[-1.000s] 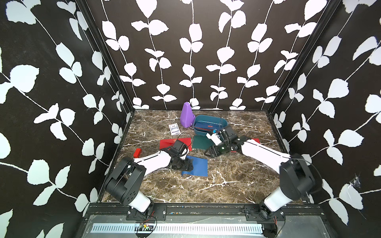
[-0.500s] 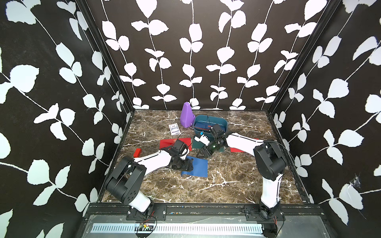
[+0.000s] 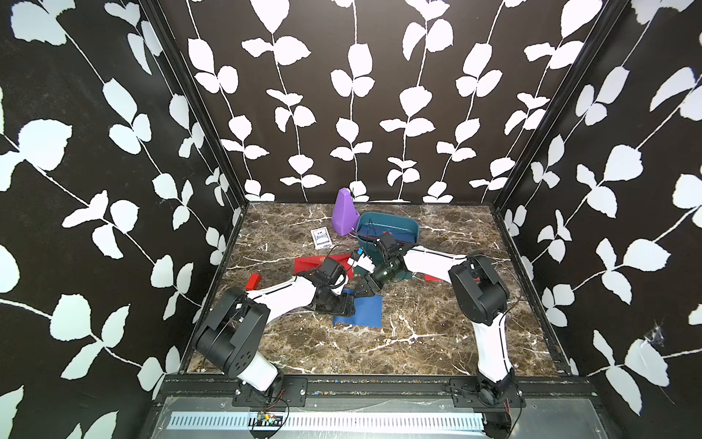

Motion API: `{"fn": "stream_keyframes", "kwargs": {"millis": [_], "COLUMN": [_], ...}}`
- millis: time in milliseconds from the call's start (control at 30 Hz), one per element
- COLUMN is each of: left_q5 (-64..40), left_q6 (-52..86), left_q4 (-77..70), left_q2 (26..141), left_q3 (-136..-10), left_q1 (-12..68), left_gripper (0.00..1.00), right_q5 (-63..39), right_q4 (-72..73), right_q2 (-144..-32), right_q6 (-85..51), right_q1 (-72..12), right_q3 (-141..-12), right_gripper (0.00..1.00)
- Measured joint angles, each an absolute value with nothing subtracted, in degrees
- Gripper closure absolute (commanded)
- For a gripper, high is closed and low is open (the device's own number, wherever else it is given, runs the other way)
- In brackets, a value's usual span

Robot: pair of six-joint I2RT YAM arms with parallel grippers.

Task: Put the sealed envelopes into the storage box
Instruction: Pick up the envelope from the center of the board.

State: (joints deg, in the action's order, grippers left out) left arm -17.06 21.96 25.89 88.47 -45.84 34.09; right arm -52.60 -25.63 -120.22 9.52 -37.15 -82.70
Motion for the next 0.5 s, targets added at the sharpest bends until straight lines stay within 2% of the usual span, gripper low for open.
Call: {"fn": "stream_keyframes", "kwargs": {"millis": [133,333,500], "left_q5": [-17.1,-17.1,-17.1], "left_q6": [22.0,21.8,21.8], "left_q4": [26.1,26.9,27.0], "left_q2": [88.7,88.7,88.7], "left_q3": [-46.1,-46.2,-46.2], "left_q1": [34.1,34.1,34.1], "left_gripper": [0.29,0.29,0.29], "right_q5": [-54.1,-54.8,-55.6], "right_q4": [-27.2,-27.9,-28.2], "right_q2": [-121.2,-122.3,-122.3], "right_q6": [10.9,12.2,12.3], "right_q1": [-37.1,-36.8,-35.9], "right_q3": [-83.3,-83.3,-83.3], "right_gripper": [0.44,0.71,0.86]}}
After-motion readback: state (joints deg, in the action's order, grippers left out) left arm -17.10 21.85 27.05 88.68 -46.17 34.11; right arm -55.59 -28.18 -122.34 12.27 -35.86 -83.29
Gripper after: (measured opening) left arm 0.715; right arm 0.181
